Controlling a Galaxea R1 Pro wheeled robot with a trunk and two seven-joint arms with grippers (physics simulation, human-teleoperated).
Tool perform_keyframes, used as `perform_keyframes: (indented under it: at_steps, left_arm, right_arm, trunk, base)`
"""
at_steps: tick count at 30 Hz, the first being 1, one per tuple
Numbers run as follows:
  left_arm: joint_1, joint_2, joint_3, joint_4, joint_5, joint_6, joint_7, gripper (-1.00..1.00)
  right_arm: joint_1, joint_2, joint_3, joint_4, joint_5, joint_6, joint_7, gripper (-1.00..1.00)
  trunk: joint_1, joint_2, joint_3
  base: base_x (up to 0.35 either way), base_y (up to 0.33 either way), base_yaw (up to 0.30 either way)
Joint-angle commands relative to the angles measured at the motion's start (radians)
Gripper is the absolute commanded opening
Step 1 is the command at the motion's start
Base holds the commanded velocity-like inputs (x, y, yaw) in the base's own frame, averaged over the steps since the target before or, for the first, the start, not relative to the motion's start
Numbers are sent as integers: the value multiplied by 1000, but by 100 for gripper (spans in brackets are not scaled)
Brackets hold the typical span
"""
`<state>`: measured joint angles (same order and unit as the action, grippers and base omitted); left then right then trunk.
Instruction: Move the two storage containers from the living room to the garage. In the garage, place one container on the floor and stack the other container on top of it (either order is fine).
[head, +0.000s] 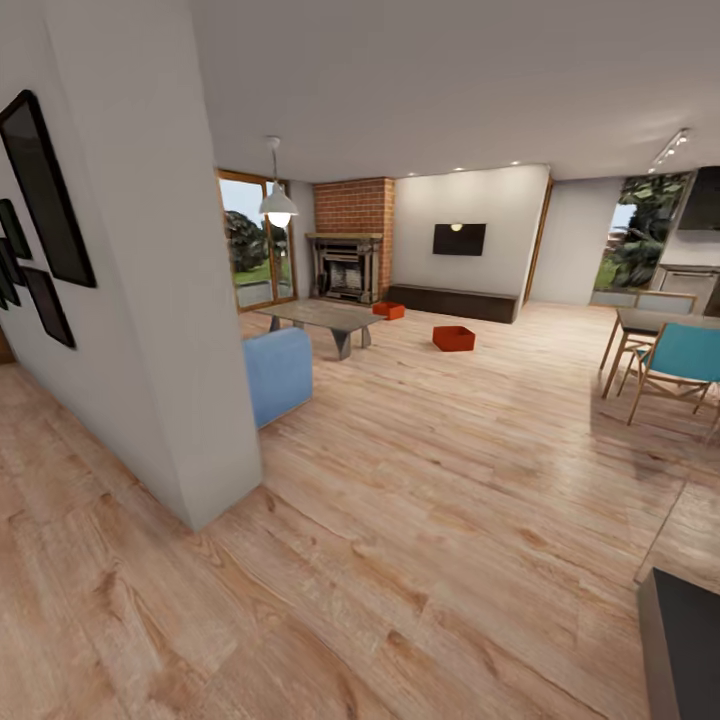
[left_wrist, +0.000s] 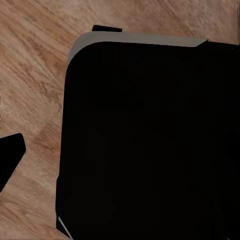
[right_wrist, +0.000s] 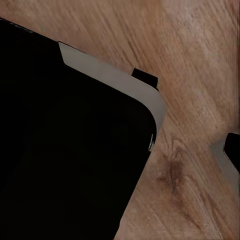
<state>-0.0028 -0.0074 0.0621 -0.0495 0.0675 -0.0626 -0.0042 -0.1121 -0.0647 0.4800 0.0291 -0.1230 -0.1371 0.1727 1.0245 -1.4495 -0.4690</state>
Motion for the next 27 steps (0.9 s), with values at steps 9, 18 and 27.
perform_keyframes:
  at_steps: [9,18,27]
  left_arm:
    - [0,0,5,0,7,-2,0,100]
    - [0,0,5,0,7,-2,0,100]
    - [0,0,5,0,7,-2,0,100]
  right_arm:
    - [-1,0,8,3,-10,-6,5,100]
    - [-1,0,8,3,-10,-6,5,100]
    - [-1,0,7,3,-10,-7,5,100]
  trunk:
    - [1,0,-1]
    - [1,0,-1]
    - [1,0,-1]
  base:
    - [323,0,-244]
    - [323,0,-244]
    - [323,0,-63]
